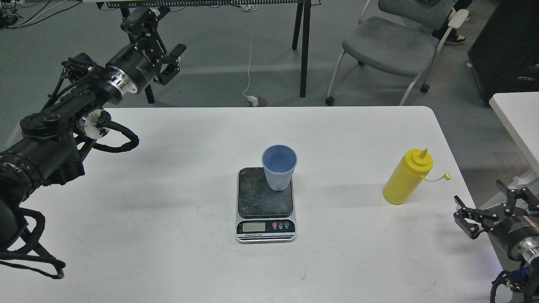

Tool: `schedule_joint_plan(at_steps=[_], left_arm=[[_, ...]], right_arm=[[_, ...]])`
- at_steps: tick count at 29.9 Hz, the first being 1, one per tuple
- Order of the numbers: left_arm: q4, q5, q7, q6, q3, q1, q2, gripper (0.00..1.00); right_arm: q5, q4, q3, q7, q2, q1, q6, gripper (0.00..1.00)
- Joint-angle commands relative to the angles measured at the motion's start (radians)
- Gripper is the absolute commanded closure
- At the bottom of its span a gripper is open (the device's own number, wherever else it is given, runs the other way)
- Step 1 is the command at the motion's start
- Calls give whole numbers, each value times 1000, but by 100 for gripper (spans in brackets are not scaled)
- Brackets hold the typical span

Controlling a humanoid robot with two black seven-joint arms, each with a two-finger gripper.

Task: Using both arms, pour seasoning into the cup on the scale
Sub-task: 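Reach the right gripper to the yellow bottle and grasp it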

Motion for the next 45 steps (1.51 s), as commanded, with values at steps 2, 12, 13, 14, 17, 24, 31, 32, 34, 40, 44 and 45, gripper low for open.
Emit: schedule_joint_plan(at_steps=[2,12,13,14,17,24,31,32,34,40,44,45], left_arm=[[2,0,0,0,-2,5,-4,5],[5,2,0,0,3,42,-5,5],[6,2,0,0,4,45,-5,5],[8,3,0,0,4,48,-5,5],[8,3,0,0,4,55,-5,5],[10,3,0,0,8,58,-5,5],[10,5,0,0,8,56,-2,5],[10,5,0,0,8,56,-2,5],[8,5,0,0,8,58,-4,5],[10,12,0,0,8,62,-5,5],[10,19,0,0,8,62,-7,5],[10,19,0,0,8,62,-7,5]], right_arm=[[-28,63,-3,29,25,-7,0,0],[-145,61,6,61,134,5,0,0],[-156,54,6,61,144,10,0,0],[-170,45,8,61,158,19,0,0],[-208,28,17,61,195,43,0,0],[-297,-6,92,63,270,65,0,1],[-305,-31,95,63,278,95,0,1],[-305,-40,97,63,278,99,0,1],[-306,-46,98,63,278,99,0,1],[-311,-86,101,64,307,103,0,6],[-349,-121,129,107,336,103,0,35],[-378,-138,141,123,345,105,0,40]])
